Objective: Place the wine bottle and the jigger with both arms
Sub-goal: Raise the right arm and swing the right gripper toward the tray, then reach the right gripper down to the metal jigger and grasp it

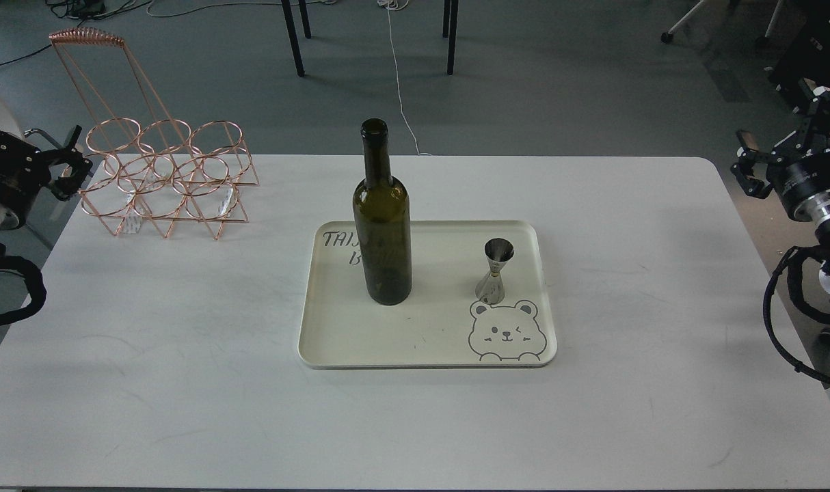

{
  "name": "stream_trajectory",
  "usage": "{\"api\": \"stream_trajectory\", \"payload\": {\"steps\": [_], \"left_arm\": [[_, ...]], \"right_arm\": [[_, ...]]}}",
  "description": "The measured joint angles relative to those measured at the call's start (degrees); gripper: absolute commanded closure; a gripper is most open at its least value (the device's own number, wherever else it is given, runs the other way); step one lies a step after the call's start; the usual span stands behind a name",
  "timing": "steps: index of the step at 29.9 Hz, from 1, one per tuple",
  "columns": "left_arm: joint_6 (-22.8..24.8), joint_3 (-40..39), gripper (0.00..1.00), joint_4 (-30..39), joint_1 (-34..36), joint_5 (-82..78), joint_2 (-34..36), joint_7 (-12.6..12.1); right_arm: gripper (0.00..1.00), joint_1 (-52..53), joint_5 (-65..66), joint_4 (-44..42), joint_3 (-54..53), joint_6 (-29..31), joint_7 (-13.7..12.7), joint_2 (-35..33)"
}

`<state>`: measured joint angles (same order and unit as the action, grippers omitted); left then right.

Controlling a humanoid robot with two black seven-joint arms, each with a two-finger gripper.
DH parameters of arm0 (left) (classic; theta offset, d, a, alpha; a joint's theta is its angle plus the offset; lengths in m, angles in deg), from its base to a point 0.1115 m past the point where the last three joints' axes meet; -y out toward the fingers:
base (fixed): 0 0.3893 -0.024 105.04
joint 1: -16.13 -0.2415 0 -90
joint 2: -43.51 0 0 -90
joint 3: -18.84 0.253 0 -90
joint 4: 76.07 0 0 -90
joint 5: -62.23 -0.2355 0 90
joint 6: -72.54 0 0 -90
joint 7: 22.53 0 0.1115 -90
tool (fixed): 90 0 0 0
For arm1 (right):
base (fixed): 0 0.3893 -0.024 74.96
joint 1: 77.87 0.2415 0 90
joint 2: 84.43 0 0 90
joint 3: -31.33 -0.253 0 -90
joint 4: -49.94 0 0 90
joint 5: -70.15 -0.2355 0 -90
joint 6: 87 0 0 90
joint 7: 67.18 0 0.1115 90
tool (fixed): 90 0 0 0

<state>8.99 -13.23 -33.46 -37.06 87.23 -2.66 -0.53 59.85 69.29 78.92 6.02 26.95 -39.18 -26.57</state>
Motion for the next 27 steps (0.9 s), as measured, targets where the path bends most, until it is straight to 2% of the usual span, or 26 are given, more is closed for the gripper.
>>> {"api": "stream_trajectory", "payload": {"steps": [5, 13, 17, 21, 27], "left_arm": [[0.1, -1.5, 0.02, 0.1, 0.3, -0.3, 0.2, -0.2], [0.0, -1.8, 0.02, 0.6, 1.0, -0.3, 0.6, -0.2], [0.0, -1.9, 0.02, 0.7, 1.1, -0.3, 0.6, -0.1], [0.1, -1.9, 0.02, 0.7, 1.1, -0.3, 0.5, 0.0], [0.3, -1.9, 0.02, 0.8, 1.1, -0.3, 0.6, 0.1]], "right_arm": [[0.01, 3.2, 14.8, 7.0, 1.1, -4.8, 0.0, -2.4], [0.01, 2.3, 42.8, 27.7, 2.8, -19.1, 0.0, -9.0], [0.01, 0.8, 55.5, 36.7, 7.0, -26.6, 0.0, -12.3], [0.01, 0.1, 69.0, 39.8, 12.8, -34.1, 0.0, -14.3], [0.01, -0.4, 83.3, 39.7, 20.3, -43.0, 0.0, -14.4]]}}
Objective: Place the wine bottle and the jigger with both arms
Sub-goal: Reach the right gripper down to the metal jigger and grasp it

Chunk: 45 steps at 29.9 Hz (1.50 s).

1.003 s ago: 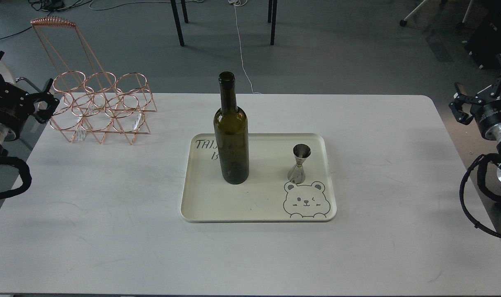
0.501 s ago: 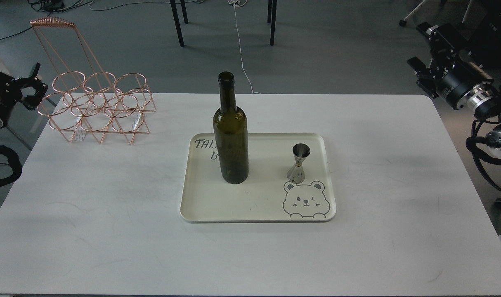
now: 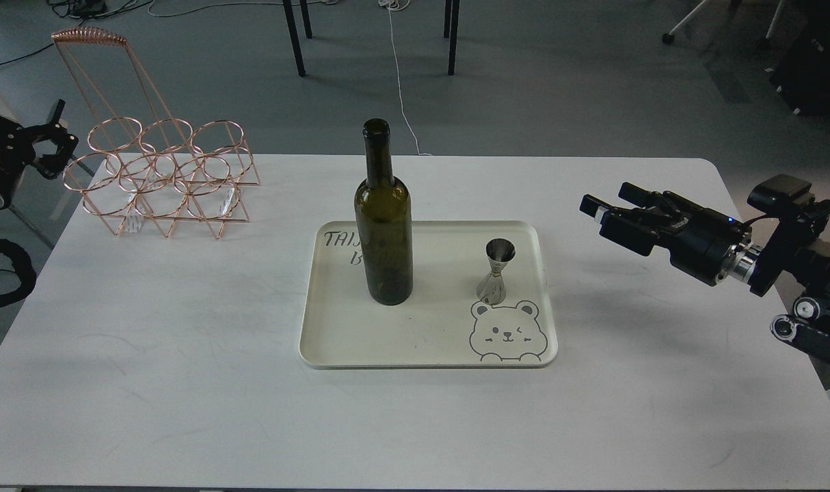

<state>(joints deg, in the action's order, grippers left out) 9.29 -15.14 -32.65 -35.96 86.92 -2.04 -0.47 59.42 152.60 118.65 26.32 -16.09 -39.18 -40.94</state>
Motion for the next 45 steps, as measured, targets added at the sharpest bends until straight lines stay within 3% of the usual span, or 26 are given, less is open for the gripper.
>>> {"api": "stream_trajectory", "payload": {"steps": [7, 16, 26, 34, 36, 40, 45], "left_arm": [[0.0, 0.0, 0.02, 0.0, 0.0, 0.0, 0.0, 0.0], [0.0, 0.0, 0.02, 0.0, 0.0, 0.0, -0.2, 0.0], [0.1, 0.1, 0.02, 0.0, 0.0, 0.0, 0.0, 0.1], [0.1, 0.1, 0.02, 0.0, 0.0, 0.1, 0.6, 0.1], [0.1, 0.1, 0.02, 0.0, 0.0, 0.1, 0.8, 0.1], [0.1, 0.1, 0.02, 0.0, 0.0, 0.1, 1.0, 0.1], [0.1, 0.0, 0.02, 0.0, 0.0, 0.1, 1.5, 0.1]], "right_arm": [[0.02, -1.8, 8.2, -4.6, 5.0, -4.3, 0.0, 3.4], [0.10, -3.1, 9.1, -13.3, 6.0, -4.9, 0.0, 16.0], [0.34, 0.9, 9.2, -21.8, 10.8, -4.9, 0.0, 23.9], [0.40, 1.6, 9.2, -25.2, 11.2, -6.2, 0.0, 28.4], [0.47, 1.6, 9.1, -25.9, 11.2, -6.8, 0.0, 29.3], [0.70, 1.7, 9.1, -26.5, 11.2, -7.1, 0.0, 30.1], [0.88, 1.8, 9.1, -26.6, 11.3, -7.2, 0.0, 30.2]]}}
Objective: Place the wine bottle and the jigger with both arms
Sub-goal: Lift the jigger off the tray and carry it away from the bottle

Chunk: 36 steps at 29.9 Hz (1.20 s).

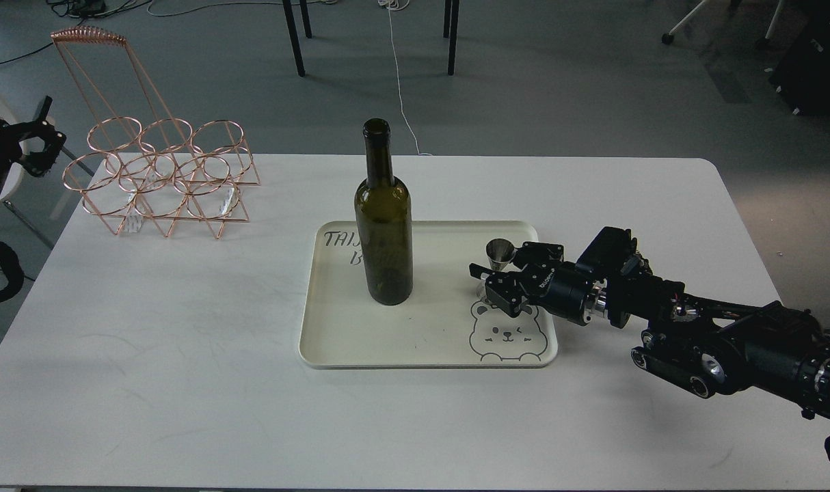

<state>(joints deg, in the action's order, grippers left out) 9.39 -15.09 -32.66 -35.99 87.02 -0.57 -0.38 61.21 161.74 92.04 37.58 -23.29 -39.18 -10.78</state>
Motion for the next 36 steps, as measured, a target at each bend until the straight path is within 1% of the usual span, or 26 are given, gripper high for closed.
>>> {"api": "stream_trajectory", "payload": {"steps": [3, 8, 13, 20, 25, 27, 30, 36], "left_arm": [[0.0, -0.1, 0.02, 0.0, 0.0, 0.0, 0.0, 0.0], [0.0, -0.4, 0.02, 0.0, 0.0, 0.0, 0.1, 0.0], [0.0, -0.4, 0.02, 0.0, 0.4, -0.1, 0.2, 0.0], [0.0, -0.4, 0.02, 0.0, 0.4, -0.1, 1.0, 0.0], [-0.1, -0.4, 0.02, 0.0, 0.5, -0.1, 1.1, 0.0], [-0.1, -0.4, 0.02, 0.0, 0.4, -0.1, 1.1, 0.0], [-0.1, -0.4, 0.02, 0.0, 0.5, -0.1, 1.1, 0.0], [-0.3, -0.4, 0.02, 0.5, 0.7, -0.1, 1.0, -0.1]], "right_arm": [[0.93, 0.1, 0.0, 0.3, 0.0, -0.1, 0.0, 0.0], [0.94, 0.2, 0.0, 0.8, 0.1, -1.4, 0.0, -0.9], [0.94, 0.5, -0.1, 2.8, -0.3, -1.7, 0.0, -4.1], [0.94, 1.5, -0.9, 7.0, -3.7, -1.7, 0.0, -13.9], [0.94, 0.1, -1.3, 9.7, -5.8, -1.7, 0.0, -21.9], [0.93, -1.1, -2.0, 9.7, -6.0, -1.7, 0.0, -23.8], [0.92, -3.5, -4.9, 8.9, -6.0, -1.7, 0.0, -24.8], [0.90, -6.4, -7.3, 6.4, -5.9, -1.7, 0.0, -24.5]]}}
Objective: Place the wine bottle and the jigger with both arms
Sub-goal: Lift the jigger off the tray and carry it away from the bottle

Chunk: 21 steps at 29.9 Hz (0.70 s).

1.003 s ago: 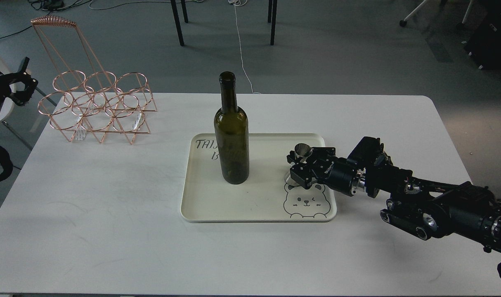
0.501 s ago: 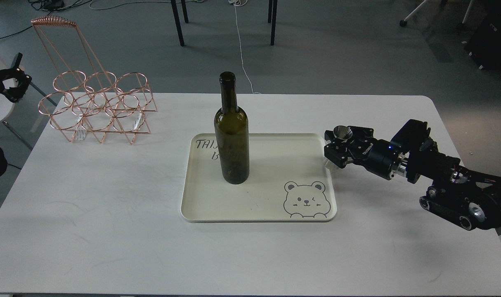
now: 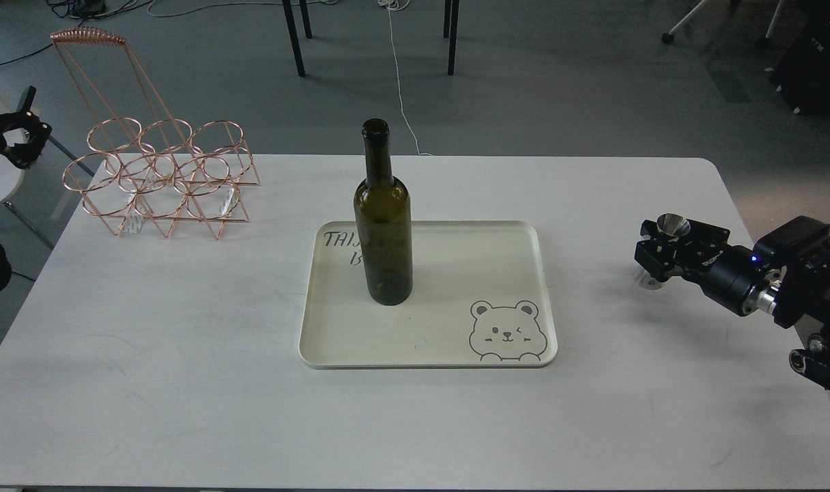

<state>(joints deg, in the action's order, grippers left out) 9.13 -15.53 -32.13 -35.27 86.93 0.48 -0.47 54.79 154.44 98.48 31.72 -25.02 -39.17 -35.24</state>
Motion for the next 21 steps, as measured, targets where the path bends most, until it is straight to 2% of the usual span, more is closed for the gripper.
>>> {"api": "stream_trajectory", "payload": {"steps": [5, 9, 18, 21], "left_arm": [[0.0, 0.1, 0.02, 0.3, 0.2, -0.1, -0.1, 0.0], [0.0, 0.2, 0.02, 0.3, 0.2, -0.1, -0.1, 0.0], [-0.2, 0.3, 0.02, 0.3, 1.1, -0.1, -0.2, -0.1], [-0.2, 0.3, 0.02, 0.3, 1.3, -0.1, -0.2, -0.1]], "right_arm": [[0.84, -1.2, -0.1, -1.1, 0.0, 0.0, 0.0, 0.2], [0.71, -1.9, -0.2, -2.0, -0.1, 0.0, 0.0, 0.6], [0.58, -2.3, -0.3, -3.0, 0.0, 0.0, 0.0, 2.6], [0.57, -2.4, -0.3, -2.6, 0.3, 0.0, 0.0, 2.5]]}}
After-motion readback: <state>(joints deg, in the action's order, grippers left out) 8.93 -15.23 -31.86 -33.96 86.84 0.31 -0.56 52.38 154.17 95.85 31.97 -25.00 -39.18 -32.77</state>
